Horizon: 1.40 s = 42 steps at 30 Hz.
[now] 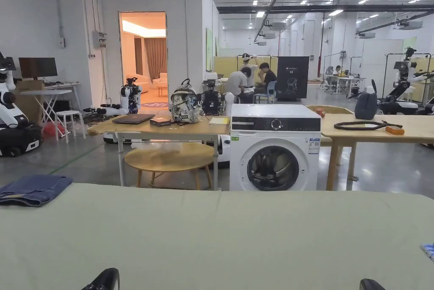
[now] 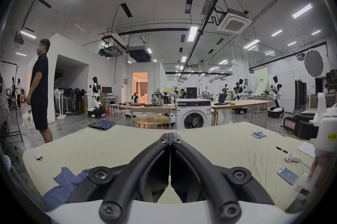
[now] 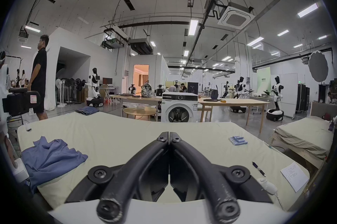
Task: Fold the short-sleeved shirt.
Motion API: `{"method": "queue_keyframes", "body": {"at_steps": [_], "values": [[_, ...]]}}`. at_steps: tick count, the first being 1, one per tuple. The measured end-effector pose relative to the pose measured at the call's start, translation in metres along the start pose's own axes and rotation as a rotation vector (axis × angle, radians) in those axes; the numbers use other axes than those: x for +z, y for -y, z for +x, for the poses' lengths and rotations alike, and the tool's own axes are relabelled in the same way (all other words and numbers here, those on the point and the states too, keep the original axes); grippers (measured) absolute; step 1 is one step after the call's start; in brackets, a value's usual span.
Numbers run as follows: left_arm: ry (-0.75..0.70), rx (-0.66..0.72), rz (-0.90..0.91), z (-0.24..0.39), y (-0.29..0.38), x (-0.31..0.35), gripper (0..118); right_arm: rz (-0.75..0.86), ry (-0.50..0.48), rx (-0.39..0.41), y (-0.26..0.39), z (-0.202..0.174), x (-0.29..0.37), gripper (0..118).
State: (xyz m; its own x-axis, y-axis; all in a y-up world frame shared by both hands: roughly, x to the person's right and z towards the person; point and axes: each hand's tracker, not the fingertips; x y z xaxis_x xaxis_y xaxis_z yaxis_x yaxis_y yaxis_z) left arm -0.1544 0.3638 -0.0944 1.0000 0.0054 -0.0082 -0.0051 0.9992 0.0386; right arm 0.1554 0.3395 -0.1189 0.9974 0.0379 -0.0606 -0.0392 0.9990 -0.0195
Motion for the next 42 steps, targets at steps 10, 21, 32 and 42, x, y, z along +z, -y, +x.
{"method": "queue_keyframes", "body": {"at_steps": [10, 21, 32, 42], "values": [[-0.134, -0.044, -0.036, -0.043, 0.003, 0.030, 0, -0.014, -0.207, -0.029, 0.008, -0.059, -0.024, 0], [-0.284, -0.100, -0.167, -0.114, 0.016, 0.067, 0, -0.080, -0.412, -0.029, 0.024, -0.118, -0.041, 0], [-0.148, 0.027, -0.504, -0.181, 0.086, -0.014, 70, -0.139, -0.398, -0.069, 0.036, -0.097, -0.047, 0], [-0.147, 0.136, -0.975, -0.262, 0.219, -0.156, 68, -0.238, -0.309, -0.117, 0.061, -0.066, -0.052, 0]]}}
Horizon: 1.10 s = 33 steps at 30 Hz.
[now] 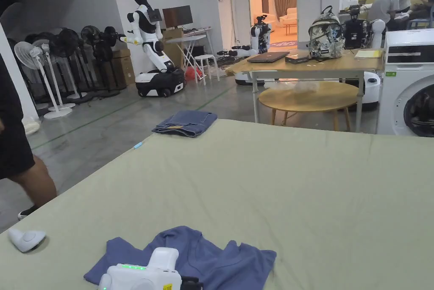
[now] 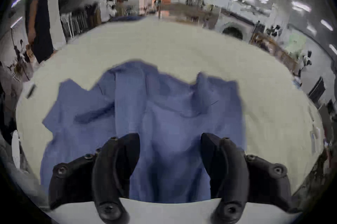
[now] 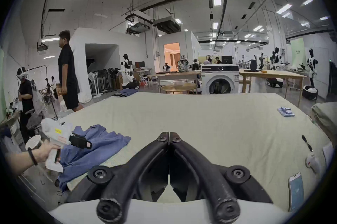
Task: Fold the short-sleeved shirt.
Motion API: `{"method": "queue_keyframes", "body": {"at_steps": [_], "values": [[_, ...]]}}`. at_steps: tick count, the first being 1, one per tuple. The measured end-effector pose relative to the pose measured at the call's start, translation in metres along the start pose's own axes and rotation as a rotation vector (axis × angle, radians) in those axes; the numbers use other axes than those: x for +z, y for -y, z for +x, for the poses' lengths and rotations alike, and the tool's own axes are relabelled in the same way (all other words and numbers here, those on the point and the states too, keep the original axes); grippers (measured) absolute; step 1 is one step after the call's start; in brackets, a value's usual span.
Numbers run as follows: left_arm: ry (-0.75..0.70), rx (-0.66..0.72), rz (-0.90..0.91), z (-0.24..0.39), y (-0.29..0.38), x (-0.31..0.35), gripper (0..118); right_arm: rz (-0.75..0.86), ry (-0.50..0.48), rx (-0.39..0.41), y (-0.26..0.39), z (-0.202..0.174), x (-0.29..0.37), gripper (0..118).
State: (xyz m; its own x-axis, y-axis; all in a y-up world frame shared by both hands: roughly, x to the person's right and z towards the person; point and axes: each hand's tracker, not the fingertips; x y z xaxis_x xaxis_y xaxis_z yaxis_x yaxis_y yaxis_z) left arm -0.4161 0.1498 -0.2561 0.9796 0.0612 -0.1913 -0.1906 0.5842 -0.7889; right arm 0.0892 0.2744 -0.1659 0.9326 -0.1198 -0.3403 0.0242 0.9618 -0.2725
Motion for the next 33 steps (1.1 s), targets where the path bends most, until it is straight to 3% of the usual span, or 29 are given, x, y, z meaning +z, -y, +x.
{"method": "queue_keyframes", "body": {"at_steps": [1, 2, 3, 4, 9, 11, 13, 14, 20, 24, 28, 33], "values": [[-0.003, -0.013, -0.039, 0.001, 0.002, -0.012, 59, -0.011, 0.010, -0.016, 0.002, 0.003, 0.000, 0], [-0.029, -0.031, -0.040, 0.010, 0.006, -0.012, 42, -0.020, 0.014, -0.031, 0.003, 0.007, -0.002, 0], [-0.029, -0.031, 0.005, 0.014, 0.006, -0.005, 15, -0.025, 0.018, -0.043, 0.004, 0.009, -0.002, 0], [-0.038, -0.029, 0.007, 0.017, 0.005, -0.003, 2, -0.028, 0.020, -0.053, 0.006, 0.011, -0.002, 0], [0.007, 0.034, -0.031, 0.012, -0.006, -0.007, 2, -0.024, 0.013, -0.084, 0.006, 0.019, 0.006, 0], [0.097, 0.148, -0.001, -0.006, -0.017, 0.010, 2, -0.016, 0.010, -0.095, 0.004, 0.024, 0.012, 0], [0.187, 0.281, 0.152, -0.021, -0.040, 0.049, 2, 0.012, 0.025, -0.110, 0.003, 0.030, 0.018, 0], [0.143, 0.285, 0.213, -0.019, -0.057, 0.080, 2, 0.022, 0.033, -0.137, 0.003, 0.034, 0.019, 0], [0.032, 0.081, 0.433, 0.002, -0.154, 0.194, 2, 0.058, 0.058, -0.219, 0.001, 0.055, 0.035, 0], [0.055, -0.049, 0.497, 0.054, -0.189, 0.217, 2, 0.088, 0.089, -0.253, -0.001, 0.069, 0.046, 0], [0.170, -0.132, 0.463, 0.133, -0.191, 0.169, 2, 0.118, 0.114, -0.275, -0.004, 0.083, 0.062, 0], [0.392, -0.187, 0.274, 0.287, -0.102, 0.079, 2, 0.140, 0.192, -0.258, -0.004, 0.102, 0.091, 0]]}}
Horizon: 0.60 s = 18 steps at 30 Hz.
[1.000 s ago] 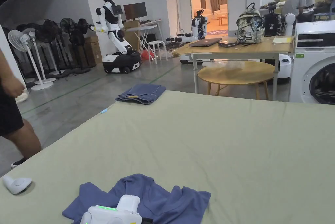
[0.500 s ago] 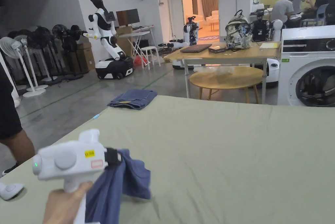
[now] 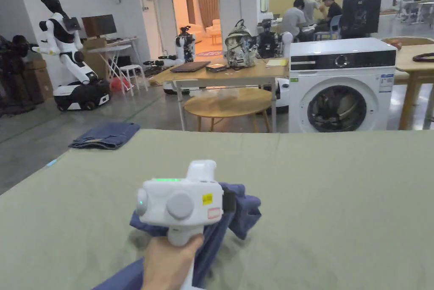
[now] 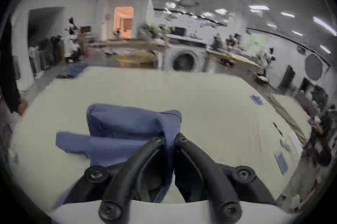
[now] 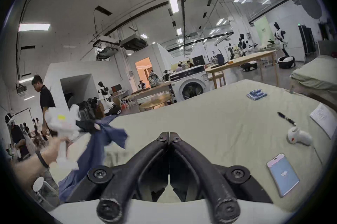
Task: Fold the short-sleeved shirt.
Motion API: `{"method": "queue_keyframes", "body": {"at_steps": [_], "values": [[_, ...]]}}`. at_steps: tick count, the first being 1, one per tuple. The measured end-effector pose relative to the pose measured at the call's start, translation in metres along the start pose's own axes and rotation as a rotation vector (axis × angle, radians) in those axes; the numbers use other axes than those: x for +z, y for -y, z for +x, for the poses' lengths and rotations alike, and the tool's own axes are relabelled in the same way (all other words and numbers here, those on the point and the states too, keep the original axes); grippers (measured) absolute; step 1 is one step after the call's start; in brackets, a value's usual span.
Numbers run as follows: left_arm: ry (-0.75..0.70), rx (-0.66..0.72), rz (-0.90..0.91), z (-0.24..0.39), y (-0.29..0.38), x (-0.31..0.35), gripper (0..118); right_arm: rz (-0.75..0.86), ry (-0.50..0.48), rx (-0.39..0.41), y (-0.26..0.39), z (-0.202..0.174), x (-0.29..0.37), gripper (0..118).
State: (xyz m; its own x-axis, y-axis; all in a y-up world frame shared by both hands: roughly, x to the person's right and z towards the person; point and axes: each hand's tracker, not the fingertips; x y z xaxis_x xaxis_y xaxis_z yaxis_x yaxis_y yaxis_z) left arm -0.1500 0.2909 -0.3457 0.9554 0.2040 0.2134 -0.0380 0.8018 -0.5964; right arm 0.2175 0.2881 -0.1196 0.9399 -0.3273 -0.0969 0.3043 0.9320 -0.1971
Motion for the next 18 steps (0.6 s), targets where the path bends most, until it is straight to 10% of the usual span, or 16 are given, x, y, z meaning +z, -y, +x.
{"method": "queue_keyframes", "body": {"at_steps": [9, 12, 14, 18], "values": [[0.616, -0.001, -0.314, 0.235, 0.191, -0.048, 2, -0.009, 0.162, 0.022, -0.002, 0.036, 0.034, 0], [0.651, -0.043, -0.357, 0.271, 0.223, -0.033, 6, -0.021, 0.176, 0.048, -0.002, 0.035, 0.040, 0], [0.593, -0.184, -0.291, 0.275, 0.228, -0.010, 37, -0.027, 0.173, 0.072, -0.002, 0.034, 0.045, 0], [0.508, -0.240, -0.129, 0.234, 0.204, 0.029, 38, -0.047, 0.146, 0.107, -0.001, 0.028, 0.054, 0]]}}
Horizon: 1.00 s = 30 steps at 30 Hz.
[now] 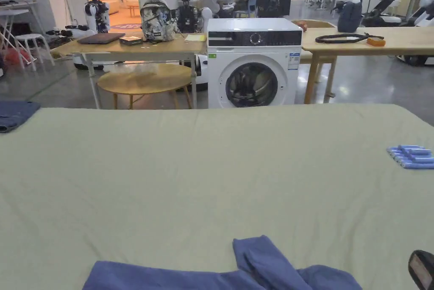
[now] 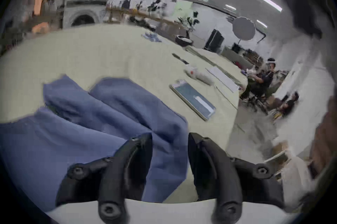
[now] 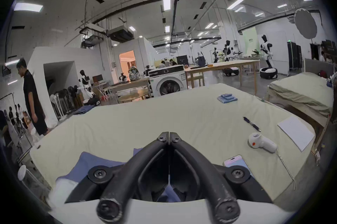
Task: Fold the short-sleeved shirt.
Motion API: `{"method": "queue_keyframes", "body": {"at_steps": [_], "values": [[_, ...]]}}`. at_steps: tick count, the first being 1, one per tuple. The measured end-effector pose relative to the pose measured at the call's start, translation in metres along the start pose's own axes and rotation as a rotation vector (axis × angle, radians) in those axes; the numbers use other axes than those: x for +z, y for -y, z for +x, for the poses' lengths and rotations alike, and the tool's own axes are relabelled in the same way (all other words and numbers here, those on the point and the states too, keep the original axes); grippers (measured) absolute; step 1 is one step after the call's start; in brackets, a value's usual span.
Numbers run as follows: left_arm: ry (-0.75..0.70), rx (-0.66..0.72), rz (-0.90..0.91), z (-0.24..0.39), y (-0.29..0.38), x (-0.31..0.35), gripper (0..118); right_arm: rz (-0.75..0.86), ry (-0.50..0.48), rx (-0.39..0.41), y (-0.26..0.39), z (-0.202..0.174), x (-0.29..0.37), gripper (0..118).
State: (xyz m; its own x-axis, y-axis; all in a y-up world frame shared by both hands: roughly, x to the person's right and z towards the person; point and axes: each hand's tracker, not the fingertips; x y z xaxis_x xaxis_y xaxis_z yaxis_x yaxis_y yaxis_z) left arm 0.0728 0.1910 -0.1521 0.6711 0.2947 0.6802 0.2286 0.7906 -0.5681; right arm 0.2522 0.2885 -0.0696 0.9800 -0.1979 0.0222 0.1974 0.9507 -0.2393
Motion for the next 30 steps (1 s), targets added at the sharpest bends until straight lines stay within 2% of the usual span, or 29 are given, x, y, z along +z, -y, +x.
{"method": "queue_keyframes", "body": {"at_steps": [5, 6, 7, 8, 11, 14, 20, 23, 24, 25, 26, 30], "values": [[-0.252, -0.061, 0.285, -0.045, -0.034, 0.141, 36, -0.015, -0.042, 0.071, 0.002, -0.011, 0.007, 0], [-0.291, -0.075, 0.345, -0.050, -0.033, 0.166, 26, -0.016, -0.047, 0.079, 0.002, -0.013, 0.006, 0], [-0.397, -0.078, 0.437, -0.056, -0.036, 0.192, 0, -0.017, -0.054, 0.085, 0.002, -0.016, 0.005, 0], [-0.494, -0.071, 0.463, -0.058, -0.035, 0.214, 0, -0.017, -0.059, 0.087, 0.002, -0.019, 0.003, 0], [-0.647, -0.044, 0.578, -0.061, -0.024, 0.263, 0, -0.021, -0.090, 0.078, 0.002, -0.029, -0.002, 0], [-0.725, -0.009, 0.491, -0.070, -0.016, 0.285, 0, -0.014, -0.119, 0.070, 0.004, -0.036, -0.006, 0], [-0.750, 0.018, 0.467, -0.090, -0.006, 0.293, 0, -0.018, -0.149, 0.078, 0.005, -0.049, -0.014, 0], [-0.683, 0.092, 0.389, -0.119, -0.012, 0.284, 0, -0.031, -0.158, 0.077, 0.006, -0.048, -0.016, 0], [-0.677, 0.111, 0.371, -0.130, -0.015, 0.279, 19, -0.033, -0.156, 0.078, 0.008, -0.047, -0.016, 0], [-0.647, 0.115, 0.323, -0.148, -0.020, 0.272, 54, -0.035, -0.154, 0.078, 0.009, -0.046, -0.015, 0], [-0.628, 0.141, 0.246, -0.169, -0.028, 0.260, 60, -0.039, -0.151, 0.074, 0.010, -0.043, -0.015, 0], [-0.561, 0.291, 0.068, -0.261, -0.036, 0.207, 60, -0.065, -0.129, 0.031, 0.018, -0.029, -0.016, 0]]}}
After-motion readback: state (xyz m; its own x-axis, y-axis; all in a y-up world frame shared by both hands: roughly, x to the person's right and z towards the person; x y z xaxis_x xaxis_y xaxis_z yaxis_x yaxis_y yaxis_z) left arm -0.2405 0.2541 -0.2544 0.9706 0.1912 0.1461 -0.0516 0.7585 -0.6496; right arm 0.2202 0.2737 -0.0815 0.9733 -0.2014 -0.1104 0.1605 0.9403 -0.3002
